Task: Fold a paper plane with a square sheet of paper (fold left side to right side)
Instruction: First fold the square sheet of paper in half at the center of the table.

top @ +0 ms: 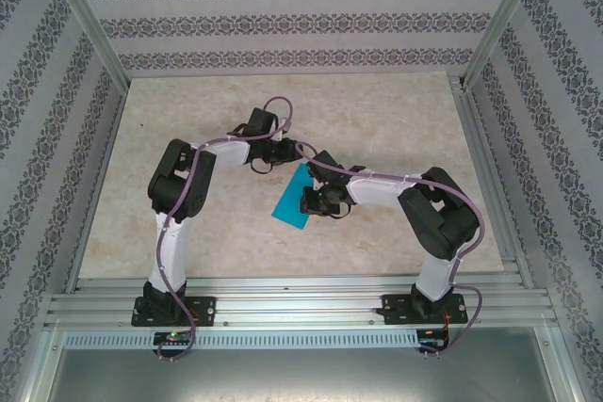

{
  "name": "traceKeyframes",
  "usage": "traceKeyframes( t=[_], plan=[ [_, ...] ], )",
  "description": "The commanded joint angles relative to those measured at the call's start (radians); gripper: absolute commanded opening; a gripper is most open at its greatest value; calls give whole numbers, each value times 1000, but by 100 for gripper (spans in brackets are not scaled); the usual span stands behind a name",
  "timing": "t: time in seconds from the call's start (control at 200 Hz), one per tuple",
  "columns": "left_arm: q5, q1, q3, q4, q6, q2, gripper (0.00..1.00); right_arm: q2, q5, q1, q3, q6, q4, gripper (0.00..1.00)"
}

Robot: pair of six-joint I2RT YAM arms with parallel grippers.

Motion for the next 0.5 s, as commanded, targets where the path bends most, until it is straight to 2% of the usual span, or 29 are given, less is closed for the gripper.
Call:
traceKeyframes(
  t=[0.0,0.125,0.275,0.375,0.495],
  plan=[
    [-42,59,-136,47,16,-160,35,58,29,12,-24,-14,-106,18],
    [-23,68,-311,40,42,-347,34,52,19,10,-25,-6,-84,18],
    [59,57,-521,98,-15,-518,32,54,11,8,-28,0,-62,18],
    [78,35,-615,126,-45,-578,30,53,6,9,-30,3,-53,18],
    [94,-1,-665,163,-68,-577,28,52,6,9,-30,3,-52,18]
  ],
)
